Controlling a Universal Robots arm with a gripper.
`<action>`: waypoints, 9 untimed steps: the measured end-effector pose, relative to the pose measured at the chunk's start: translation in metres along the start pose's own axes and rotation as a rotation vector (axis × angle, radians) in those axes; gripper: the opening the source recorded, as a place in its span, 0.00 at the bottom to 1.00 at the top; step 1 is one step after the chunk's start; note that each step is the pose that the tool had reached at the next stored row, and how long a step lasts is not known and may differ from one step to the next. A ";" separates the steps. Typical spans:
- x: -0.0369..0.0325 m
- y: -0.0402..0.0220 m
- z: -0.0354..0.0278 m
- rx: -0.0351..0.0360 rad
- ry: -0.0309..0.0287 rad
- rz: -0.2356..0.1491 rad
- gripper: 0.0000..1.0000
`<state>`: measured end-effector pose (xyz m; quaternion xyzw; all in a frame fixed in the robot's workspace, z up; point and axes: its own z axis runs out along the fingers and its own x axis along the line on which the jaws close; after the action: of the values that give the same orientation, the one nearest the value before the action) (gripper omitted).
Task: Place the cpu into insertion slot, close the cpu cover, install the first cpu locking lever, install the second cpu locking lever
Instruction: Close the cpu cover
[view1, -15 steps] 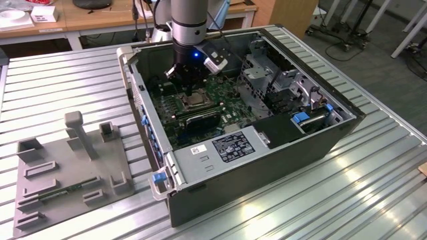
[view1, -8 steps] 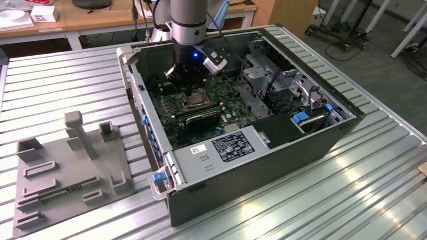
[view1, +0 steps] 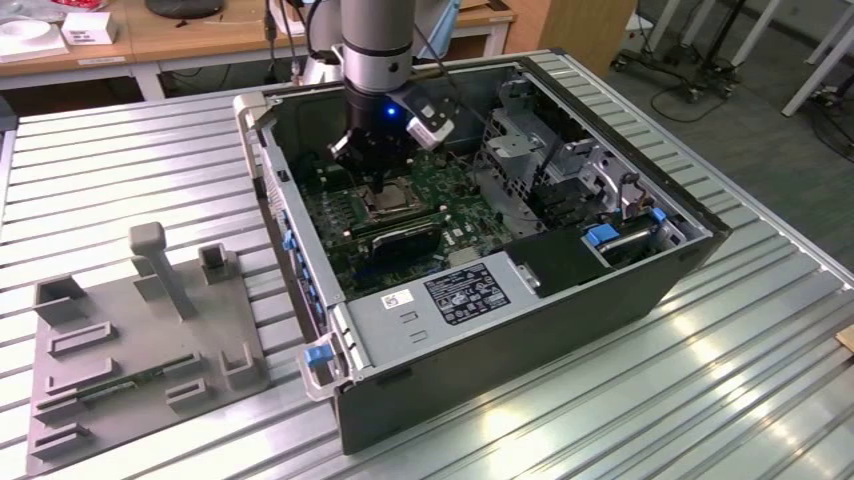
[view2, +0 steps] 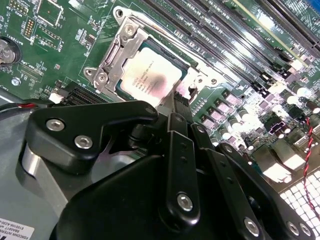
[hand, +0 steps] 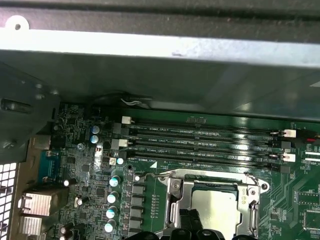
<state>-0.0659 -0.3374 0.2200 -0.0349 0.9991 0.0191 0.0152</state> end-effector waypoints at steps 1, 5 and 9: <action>0.0000 0.0000 0.0003 0.0002 -0.0001 0.003 0.11; 0.0005 0.0000 0.0005 0.0004 -0.0001 0.005 0.11; 0.0021 0.0000 0.0041 0.0003 -0.0001 0.005 0.11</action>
<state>-0.0678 -0.3373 0.2158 -0.0324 0.9992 0.0190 0.0152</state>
